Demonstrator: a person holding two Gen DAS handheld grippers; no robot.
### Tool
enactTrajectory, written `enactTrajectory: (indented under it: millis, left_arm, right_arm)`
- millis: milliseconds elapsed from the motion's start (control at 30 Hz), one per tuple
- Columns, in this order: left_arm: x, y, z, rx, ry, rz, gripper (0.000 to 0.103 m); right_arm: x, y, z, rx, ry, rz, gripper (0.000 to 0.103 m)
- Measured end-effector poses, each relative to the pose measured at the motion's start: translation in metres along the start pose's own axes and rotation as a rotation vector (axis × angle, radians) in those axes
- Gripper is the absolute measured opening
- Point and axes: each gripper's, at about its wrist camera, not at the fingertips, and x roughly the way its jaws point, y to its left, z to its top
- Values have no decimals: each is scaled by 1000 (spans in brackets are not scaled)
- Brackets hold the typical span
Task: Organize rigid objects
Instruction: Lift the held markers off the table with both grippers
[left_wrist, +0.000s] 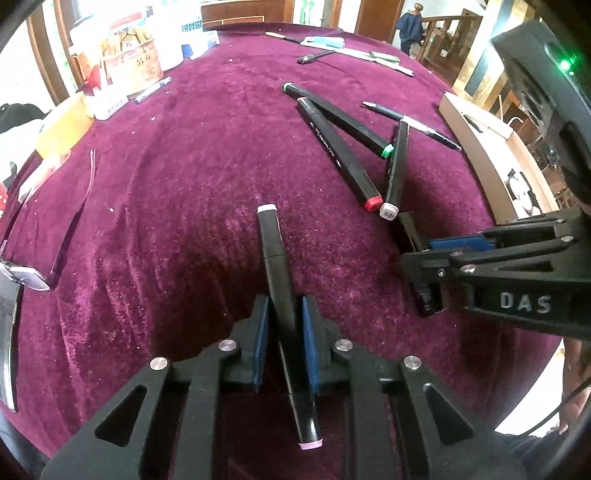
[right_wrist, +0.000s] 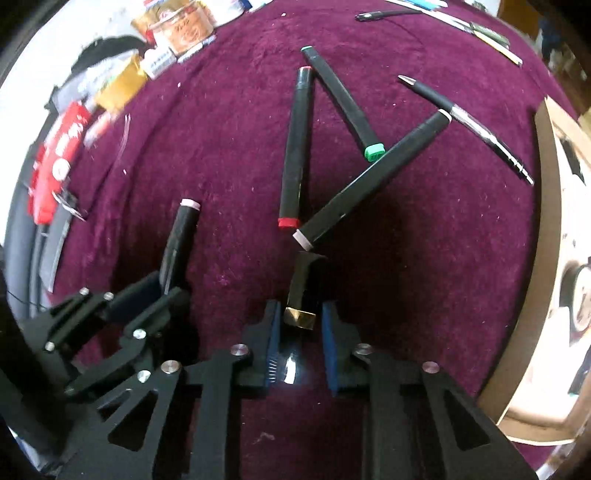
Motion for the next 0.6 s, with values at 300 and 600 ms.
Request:
enactTrajectory:
  millis: [300, 600]
  left_arm:
    - [-3, 7, -1, -27, -7, -48, 14]
    - [-10, 8, 2, -47, -27, -96, 13]
  right_arm:
    - [-11, -11, -12, 53, -14, 72, 16]
    - [-32, -23, -29, 108, -76, 148, 16]
